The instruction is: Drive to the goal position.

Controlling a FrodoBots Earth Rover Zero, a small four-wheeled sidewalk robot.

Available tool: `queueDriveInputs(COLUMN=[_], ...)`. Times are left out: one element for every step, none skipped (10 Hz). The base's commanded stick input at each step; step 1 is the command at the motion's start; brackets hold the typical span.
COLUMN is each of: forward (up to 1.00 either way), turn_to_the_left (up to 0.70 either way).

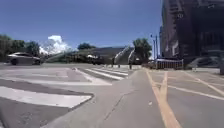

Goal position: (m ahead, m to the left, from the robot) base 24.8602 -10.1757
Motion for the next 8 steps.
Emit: queueDriveInputs(forward=[0.45,0.45,0.45,0.45,0.46,0.59,0.70,0.48], turn_to_the_left=[-0.02,-0.24,-0.25,0.00,0.00,0.00,0.00,0.00])
